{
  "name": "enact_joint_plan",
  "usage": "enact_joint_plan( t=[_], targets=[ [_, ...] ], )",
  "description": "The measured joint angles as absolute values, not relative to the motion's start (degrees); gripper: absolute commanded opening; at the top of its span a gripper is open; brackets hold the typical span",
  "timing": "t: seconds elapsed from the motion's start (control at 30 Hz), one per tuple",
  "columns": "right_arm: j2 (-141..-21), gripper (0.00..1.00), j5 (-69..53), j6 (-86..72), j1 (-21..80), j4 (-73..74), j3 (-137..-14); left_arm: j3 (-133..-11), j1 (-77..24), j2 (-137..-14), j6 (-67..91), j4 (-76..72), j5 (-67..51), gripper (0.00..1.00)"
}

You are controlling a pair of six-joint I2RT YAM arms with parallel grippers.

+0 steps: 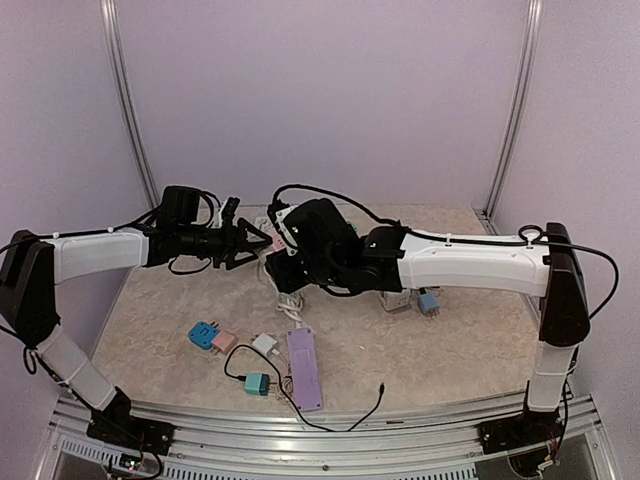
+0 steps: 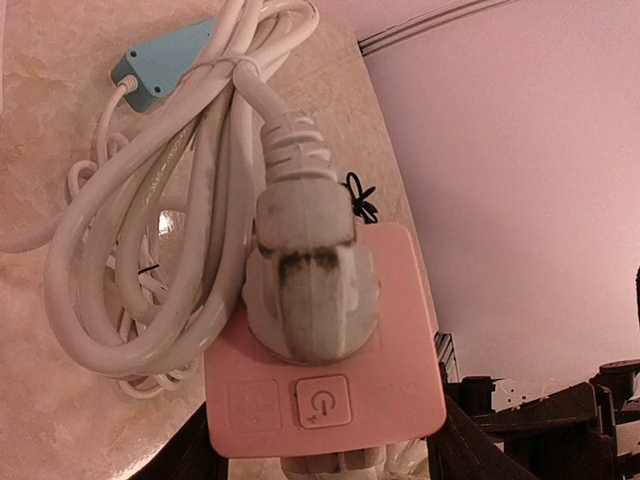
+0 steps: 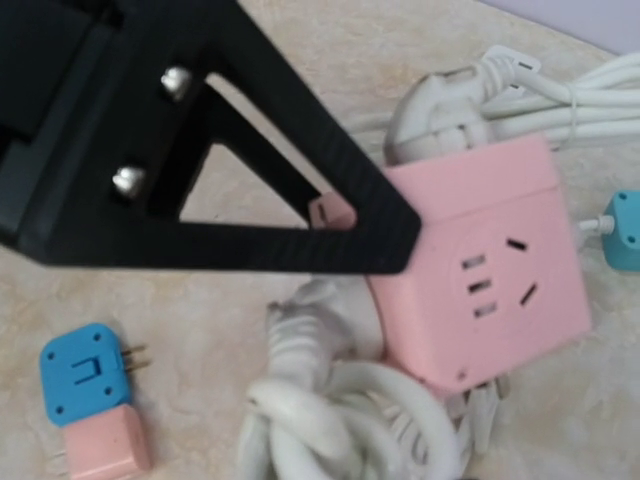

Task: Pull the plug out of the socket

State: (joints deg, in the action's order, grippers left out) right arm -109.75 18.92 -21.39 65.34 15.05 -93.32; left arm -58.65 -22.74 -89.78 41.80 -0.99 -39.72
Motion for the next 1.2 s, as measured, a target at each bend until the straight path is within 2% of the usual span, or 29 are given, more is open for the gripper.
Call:
enact_joint_plan(
  t=[0.07,0.17,0.27,0.67,0.73,0.8,0.87,1.03,1.2],
  targets=[
    [-110.32,0.53,19.09,-20.97,65.32,15.81,-94.15,-58.65,-22.59,-89.78,41.69,-0.86,-39.55,0.3],
    [-110.72,0.62,18.83,-20.56,65.08,16.56,-94.74,-58.65,-22.57,-89.78,41.54,-0.8,-39.35,0.3],
    [-110.91,0.65,18.04,-20.36,64.38,16.49,-95.11,-58.65,-22.61,-89.76,41.5,-0.8,-39.38,0.3],
    [-111.02,0.54,13.61,-16.88,62.59,16.34,-95.15,-58.65,-22.94,-89.76,40.71,-0.45,-39.38,0.3],
    [-111.33,0.55,12.71,-16.27,62.24,16.34,-95.57,-58.65,-23.03,-89.78,40.47,-0.32,-39.38,0.3],
    [-111.63,0.62,12.12,-15.88,61.95,16.12,-95.88,-58.67,-23.24,-89.78,40.23,-0.21,-39.38,0.3],
    [-111.7,0.64,11.9,-15.62,61.63,16.14,-95.9,-58.67,-23.51,-89.78,39.99,0.03,-39.38,0.3],
    [-111.7,0.57,11.18,-14.09,61.01,16.1,-95.92,-58.72,-23.73,-89.76,39.57,0.3,-39.38,0.3],
    [-111.77,0.43,8.14,-11.6,60.6,16.25,-96.18,-58.76,-23.73,-89.78,39.35,0.56,-39.42,0.3]
  ],
)
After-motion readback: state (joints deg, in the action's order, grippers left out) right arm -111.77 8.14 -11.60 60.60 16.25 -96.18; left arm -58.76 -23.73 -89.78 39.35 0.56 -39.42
